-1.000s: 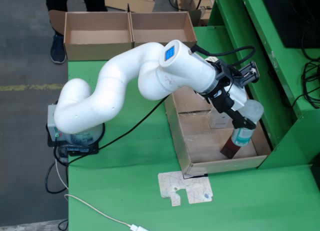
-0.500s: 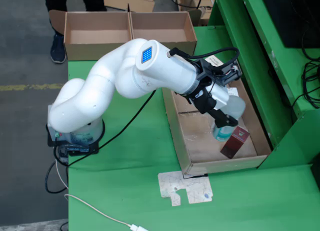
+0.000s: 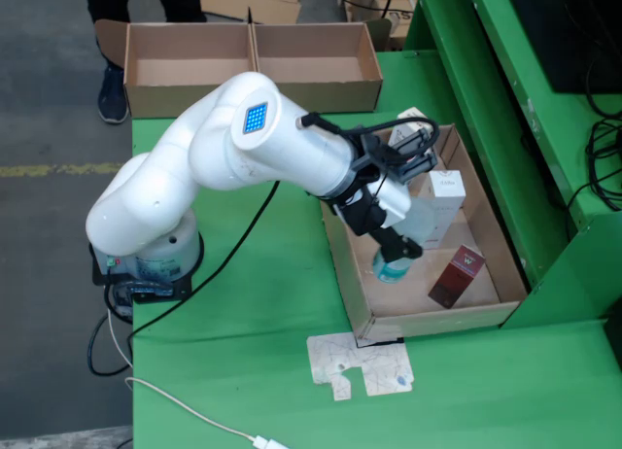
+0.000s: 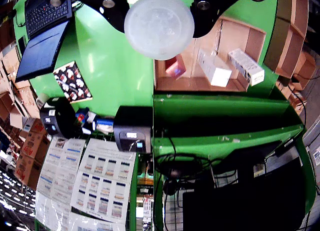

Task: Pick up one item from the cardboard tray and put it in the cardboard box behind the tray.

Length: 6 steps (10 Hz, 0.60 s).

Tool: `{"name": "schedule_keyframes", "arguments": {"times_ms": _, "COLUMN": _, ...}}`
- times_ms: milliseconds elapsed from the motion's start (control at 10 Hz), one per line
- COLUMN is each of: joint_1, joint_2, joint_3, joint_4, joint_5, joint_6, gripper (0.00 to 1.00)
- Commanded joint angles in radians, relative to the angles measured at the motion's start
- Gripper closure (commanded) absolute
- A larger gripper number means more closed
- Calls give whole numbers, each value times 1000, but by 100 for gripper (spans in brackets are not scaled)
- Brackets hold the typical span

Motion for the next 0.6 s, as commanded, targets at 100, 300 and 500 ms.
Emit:
{"name": "schedule_keyframes", "arguments": {"times_ms": 100, "joint_1": -85, "joint_2": 80, "joint_3": 26, "joint_4": -144, "joint_5": 67, "joint_6": -72, "gripper": 100}}
{"name": "schedule_keyframes", "arguments": {"times_ms": 300, "joint_1": -94, "joint_2": 100, "joint_3": 26, "joint_4": -175, "joint_5": 76, "joint_6": -90, "gripper": 100}}
{"name": "schedule_keyframes", "arguments": {"times_ms": 500, "joint_1": -101, "joint_2": 117, "joint_3": 26, "joint_4": -187, "joint_5": 81, "joint_6": -95, "gripper": 100}}
